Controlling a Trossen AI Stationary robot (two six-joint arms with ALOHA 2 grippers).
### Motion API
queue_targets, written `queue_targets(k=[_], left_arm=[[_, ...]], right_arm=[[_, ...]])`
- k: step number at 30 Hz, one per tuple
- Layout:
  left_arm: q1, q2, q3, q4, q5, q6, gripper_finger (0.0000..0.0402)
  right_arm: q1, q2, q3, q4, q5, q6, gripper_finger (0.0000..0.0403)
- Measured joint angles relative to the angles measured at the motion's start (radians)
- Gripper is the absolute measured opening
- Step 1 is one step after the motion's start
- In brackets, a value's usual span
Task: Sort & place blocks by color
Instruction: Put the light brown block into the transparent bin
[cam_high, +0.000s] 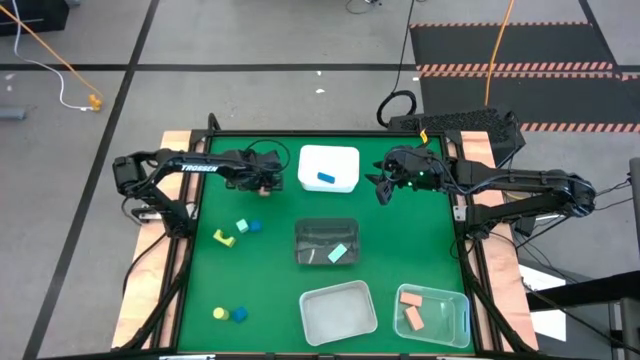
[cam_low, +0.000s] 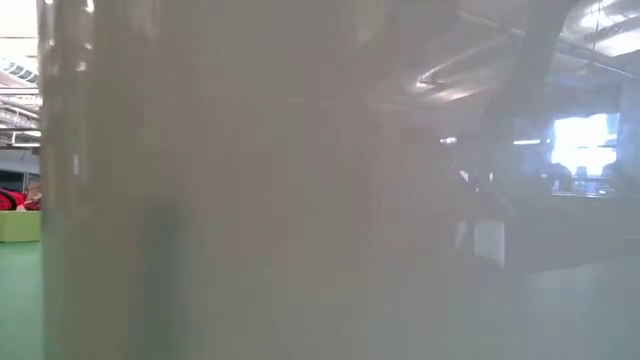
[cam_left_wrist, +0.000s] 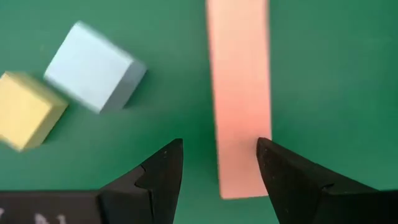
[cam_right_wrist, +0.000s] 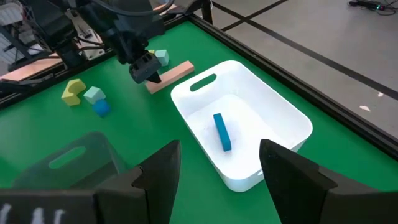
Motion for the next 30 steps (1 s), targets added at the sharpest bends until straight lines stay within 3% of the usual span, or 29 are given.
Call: queue_targets(k=[11,23,30], left_arm=[[-0.004,0.001,0.0,0.079,-0.029,-0.007,0.0207],[-0.005,0.086,0.004,0.13,-0.059,0.026,0.0205],[-0.016,0.104,0.006,0.125,-0.096,0.055,0.0131]], right_arm=[[0.0,0.0,0.0,0.0,0.002,0.001,0.0208],[0.0,0.0,0.0,0.0,0.003,0.004,0.0208],[0.002,0.0,0.0,-0.002,0.003,0.005,0.0208]])
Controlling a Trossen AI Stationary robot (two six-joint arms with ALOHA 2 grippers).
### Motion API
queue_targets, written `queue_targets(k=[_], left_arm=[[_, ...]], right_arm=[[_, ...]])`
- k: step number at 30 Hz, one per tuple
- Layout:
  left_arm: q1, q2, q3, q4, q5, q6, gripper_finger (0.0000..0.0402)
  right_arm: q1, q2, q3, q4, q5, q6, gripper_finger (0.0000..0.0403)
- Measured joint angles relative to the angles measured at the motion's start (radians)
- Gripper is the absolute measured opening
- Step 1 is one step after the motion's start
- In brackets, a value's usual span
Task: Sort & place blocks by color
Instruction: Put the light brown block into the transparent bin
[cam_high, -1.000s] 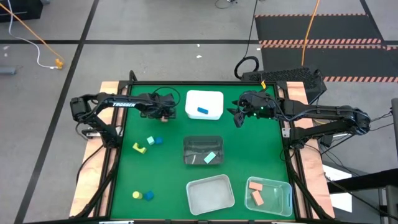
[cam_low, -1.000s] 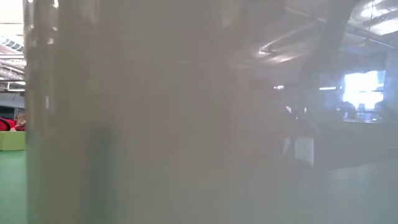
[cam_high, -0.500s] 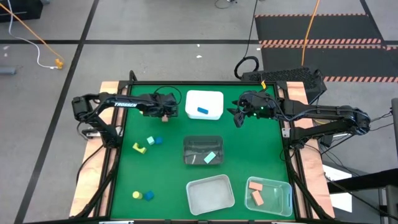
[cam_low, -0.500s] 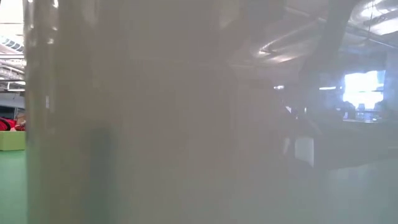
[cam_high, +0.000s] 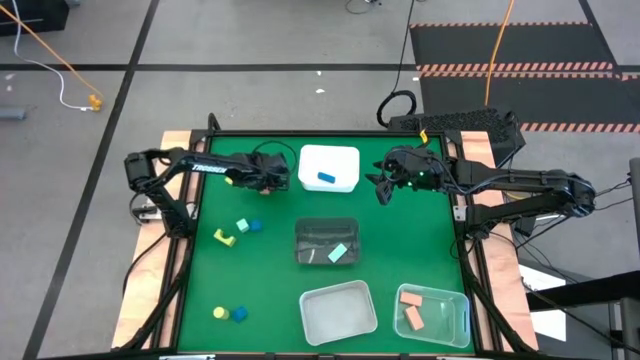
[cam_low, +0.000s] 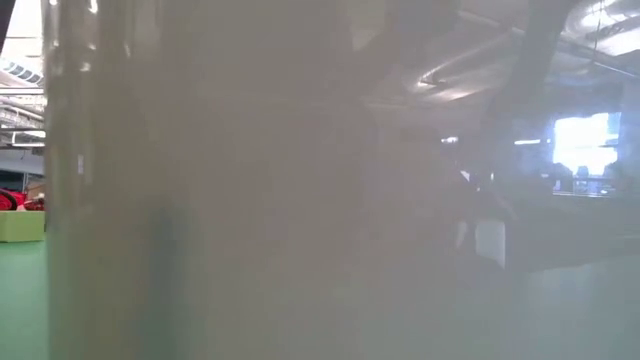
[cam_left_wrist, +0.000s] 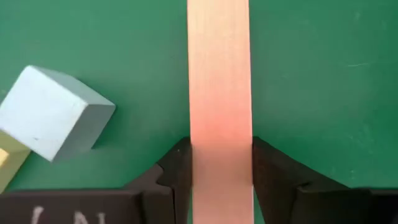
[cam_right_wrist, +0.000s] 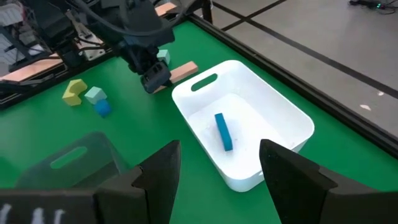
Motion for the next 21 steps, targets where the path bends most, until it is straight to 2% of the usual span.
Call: queue_targets(k=[7,12,16,21], left_arm=[[-0.008,-0.033,-0.004,0.001,0.012,0.009,0.0131],[-0.045,-0.144,-0.003,0.071,-0.002,0.026,0.0131],[-0.098,-0.248,-0.003,0.238,-0.032,0.118,0.0131],[-0.183,-0.316,-0.002,0.507,-0.035,0.189,0.0131]], right_arm=[[0.0,0.0,0.0,-0.008,0.001,0.004,0.0208],[0.0,0.0,0.0,-0.009,0.001,0.004,0.0208],[0.0,0.0,0.0,-0.007,0.001,0.024,0.0208],[0.0,0.0,0.0,0.005,0.001,0.02,0.0208]])
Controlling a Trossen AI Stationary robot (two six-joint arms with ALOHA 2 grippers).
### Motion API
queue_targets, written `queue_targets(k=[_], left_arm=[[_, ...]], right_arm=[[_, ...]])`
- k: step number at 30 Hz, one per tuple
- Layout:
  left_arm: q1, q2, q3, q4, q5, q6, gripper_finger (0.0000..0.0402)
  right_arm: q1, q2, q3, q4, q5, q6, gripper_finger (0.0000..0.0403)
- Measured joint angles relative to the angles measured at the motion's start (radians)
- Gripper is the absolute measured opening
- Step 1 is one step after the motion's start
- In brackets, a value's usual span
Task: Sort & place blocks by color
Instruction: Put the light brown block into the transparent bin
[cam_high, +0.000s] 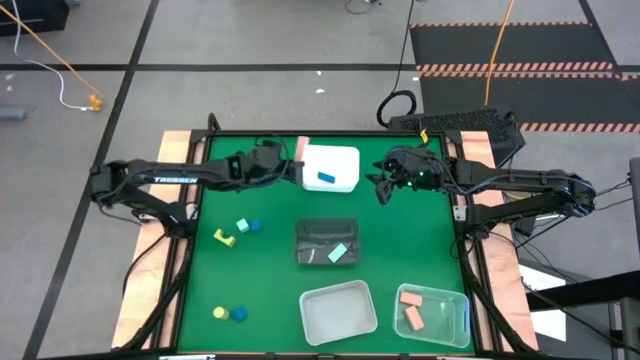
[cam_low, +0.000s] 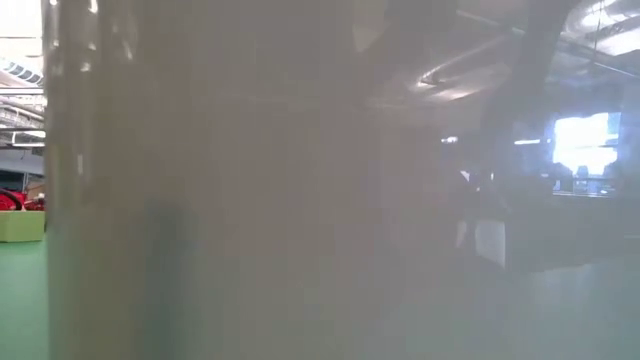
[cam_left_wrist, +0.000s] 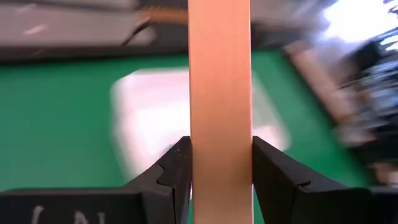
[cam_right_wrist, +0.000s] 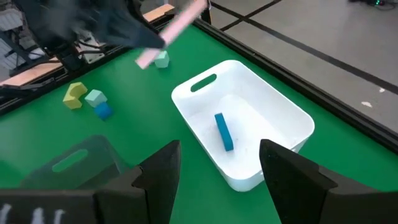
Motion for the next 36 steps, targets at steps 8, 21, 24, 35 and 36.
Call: queue_targets(k=[8,21,24,35,36], left_arm=[[-0.144,-0.005,0.001,0.339,0.0,0.158,0.0131],[-0.284,-0.004,0.001,0.467,-0.006,0.356,0.0131],[-0.296,0.018,0.002,0.545,-0.01,0.385,0.0131],[-0.341,0.088,0.001,0.674,-0.008,0.391,0.0131],[-0.343,0.088,0.001,0.674,-0.003,0.39,0.0131]], right_arm=[[0.0,0.0,0.0,0.123,-0.003,-0.082,0.0208],[0.021,0.032,0.0,0.369,-0.167,0.006,0.0225],[0.039,0.071,0.0,0.454,-0.279,0.006,0.0239],[0.101,0.23,0.0,0.751,-0.317,0.008,0.0258],[0.101,0.238,0.0,0.763,-0.316,0.016,0.0258]])
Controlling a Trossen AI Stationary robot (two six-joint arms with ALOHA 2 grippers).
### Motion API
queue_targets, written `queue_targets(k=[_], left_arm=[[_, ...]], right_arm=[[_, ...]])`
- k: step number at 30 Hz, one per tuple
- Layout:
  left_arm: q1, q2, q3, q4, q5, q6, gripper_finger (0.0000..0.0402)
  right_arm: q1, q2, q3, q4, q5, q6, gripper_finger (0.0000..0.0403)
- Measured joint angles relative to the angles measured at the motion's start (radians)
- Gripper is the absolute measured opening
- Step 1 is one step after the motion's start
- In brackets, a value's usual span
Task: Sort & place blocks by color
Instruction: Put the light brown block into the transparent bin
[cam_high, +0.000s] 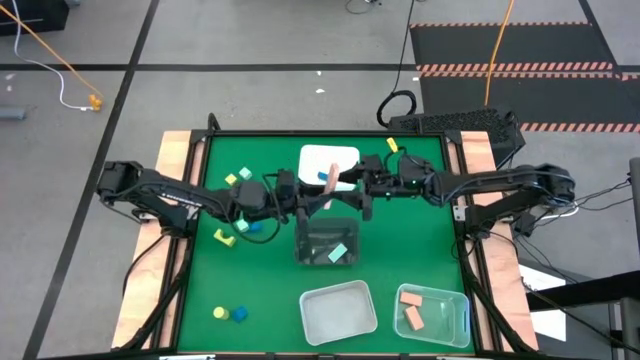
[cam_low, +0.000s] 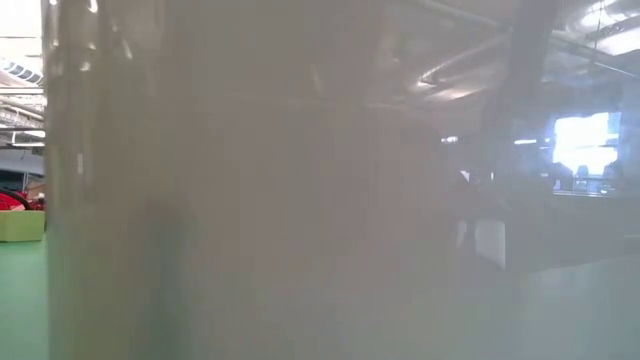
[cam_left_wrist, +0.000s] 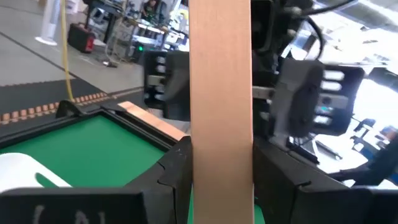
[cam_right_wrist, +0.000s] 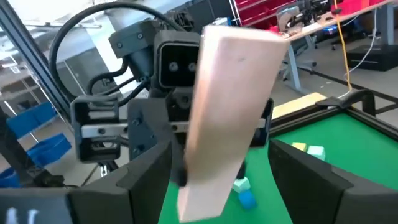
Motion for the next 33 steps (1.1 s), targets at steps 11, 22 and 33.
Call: queue_targets(k=[11,22,33], left_arm=[[-0.004,0.0,0.0,-0.001,0.04,-0.013,0.0131],[-0.003,0.0,0.0,-0.003,0.027,-0.016,0.0163],[-0.004,-0.001,0.0,-0.006,-0.016,-0.044,0.0202]], right_arm=[[0.0,0.098,0.0,0.216,-0.011,0.087,0.0255],[0.0,0.103,0.0,0.22,-0.027,0.157,0.0116],[-0.034,0.06,0.0,0.122,-0.107,0.221,0.0116]])
